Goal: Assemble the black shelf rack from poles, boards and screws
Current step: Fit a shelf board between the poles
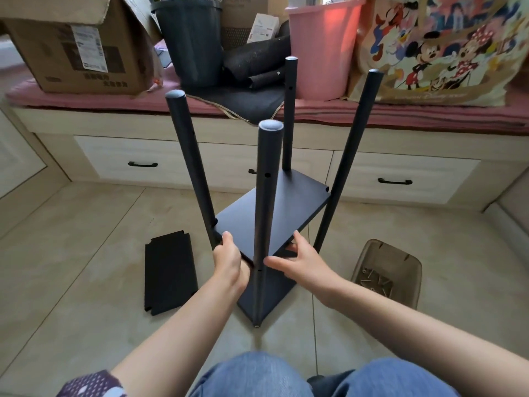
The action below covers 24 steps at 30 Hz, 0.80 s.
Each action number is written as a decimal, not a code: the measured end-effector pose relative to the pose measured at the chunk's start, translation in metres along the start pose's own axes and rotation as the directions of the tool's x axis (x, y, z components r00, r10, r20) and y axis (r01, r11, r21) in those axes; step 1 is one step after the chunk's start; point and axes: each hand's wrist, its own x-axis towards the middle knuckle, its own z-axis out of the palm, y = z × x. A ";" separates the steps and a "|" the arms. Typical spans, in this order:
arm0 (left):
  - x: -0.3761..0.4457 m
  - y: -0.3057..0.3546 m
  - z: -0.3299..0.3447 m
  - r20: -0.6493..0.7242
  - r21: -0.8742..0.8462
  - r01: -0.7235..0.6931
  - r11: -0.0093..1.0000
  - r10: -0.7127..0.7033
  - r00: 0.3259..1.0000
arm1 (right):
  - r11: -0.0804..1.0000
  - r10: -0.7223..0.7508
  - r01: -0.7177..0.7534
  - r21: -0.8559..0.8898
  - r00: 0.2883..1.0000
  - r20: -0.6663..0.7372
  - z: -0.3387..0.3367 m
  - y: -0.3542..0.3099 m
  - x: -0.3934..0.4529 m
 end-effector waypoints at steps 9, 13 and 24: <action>-0.015 0.000 -0.017 0.118 -0.085 0.015 0.996 -0.005 0.993 | 0.989 -0.091 0.101 -0.107 0.991 0.094 0.015 0.005 -0.012; -0.018 -0.002 -0.021 0.142 -0.060 0.023 0.998 -0.015 0.990 | 0.975 -0.099 0.097 -0.198 0.995 -0.002 0.018 0.004 -0.003; -0.019 0.004 -0.029 0.281 0.267 0.062 0.962 -0.139 0.949 | 0.993 -0.117 0.115 -0.040 0.993 -0.029 -0.021 0.012 0.018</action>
